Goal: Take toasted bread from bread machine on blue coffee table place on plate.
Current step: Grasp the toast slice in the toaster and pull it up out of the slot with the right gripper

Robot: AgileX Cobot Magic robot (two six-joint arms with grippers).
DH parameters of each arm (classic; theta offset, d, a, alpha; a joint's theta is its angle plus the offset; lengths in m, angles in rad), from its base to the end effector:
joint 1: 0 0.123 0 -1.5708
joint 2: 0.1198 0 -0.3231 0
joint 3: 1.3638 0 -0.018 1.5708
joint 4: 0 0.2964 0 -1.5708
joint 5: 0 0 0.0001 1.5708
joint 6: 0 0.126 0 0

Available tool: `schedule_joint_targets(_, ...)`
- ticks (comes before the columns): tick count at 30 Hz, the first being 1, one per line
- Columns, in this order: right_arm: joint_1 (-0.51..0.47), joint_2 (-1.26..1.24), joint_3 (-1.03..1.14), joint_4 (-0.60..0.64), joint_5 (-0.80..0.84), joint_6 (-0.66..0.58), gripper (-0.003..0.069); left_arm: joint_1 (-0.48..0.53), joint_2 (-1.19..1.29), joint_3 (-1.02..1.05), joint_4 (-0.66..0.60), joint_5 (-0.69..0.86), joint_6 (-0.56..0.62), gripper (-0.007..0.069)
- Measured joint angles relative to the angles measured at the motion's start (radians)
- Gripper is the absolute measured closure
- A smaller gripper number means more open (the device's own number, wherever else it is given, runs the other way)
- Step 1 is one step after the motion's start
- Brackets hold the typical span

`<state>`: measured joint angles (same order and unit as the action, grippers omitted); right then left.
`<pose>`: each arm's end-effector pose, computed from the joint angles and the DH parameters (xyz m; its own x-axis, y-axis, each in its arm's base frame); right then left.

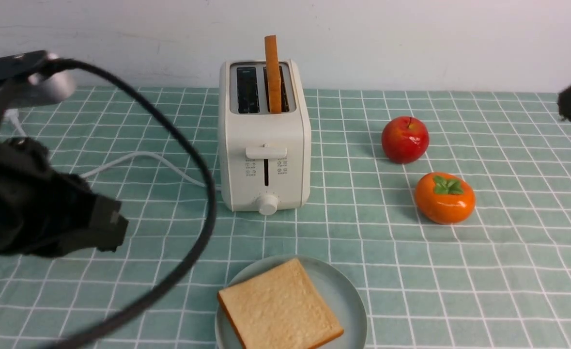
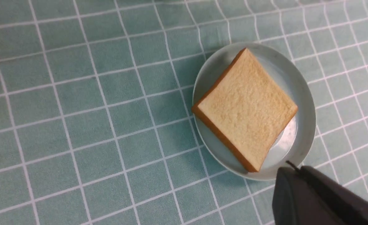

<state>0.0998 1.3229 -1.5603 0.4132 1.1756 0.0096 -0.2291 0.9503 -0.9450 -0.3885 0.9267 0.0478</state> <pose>0.3076 0.0777 0.4695 -0.7759 0.0865 -0.6248 -0.2112 0.8977 0.3866 0.2073 -0.0876 0.3618 -0.7711 -0.0081 -0.6366 0.2775 0.8957 -0.3475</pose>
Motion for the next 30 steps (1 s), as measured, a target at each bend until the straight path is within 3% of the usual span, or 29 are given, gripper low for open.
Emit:
schedule_joint_targets(6, 0.141, 0.173, -0.189, -0.053, -0.009, 0.026, 0.058, -0.001, -0.231, 0.178, -0.01, -0.105, -0.027, 0.0638)
schedule_joint_targets(11, 0.317, 0.412, -0.443, -0.226, -0.021, 0.103, 0.0463, -0.001, -0.442, 0.35, -0.013, -0.121, -0.029, 0.0638)
schedule_joint_targets(16, 0.413, 0.602, -0.633, -0.35, -0.091, 0.116, 0.0309, -0.001, -0.575, 0.421, -0.013, -0.092, -0.031, 0.0638)
schedule_joint_targets(23, 0.457, 0.799, -0.759, -0.405, -0.249, 0.116, 0.0118, -0.001, -0.708, 0.428, -0.013, -0.017, -0.032, 0.0638)
schedule_joint_targets(30, 0.456, 0.901, -0.762, -0.448, -0.389, 0.116, 0.0099, -0.001, -0.736, 0.428, -0.013, 0.044, -0.07, 0.0638)
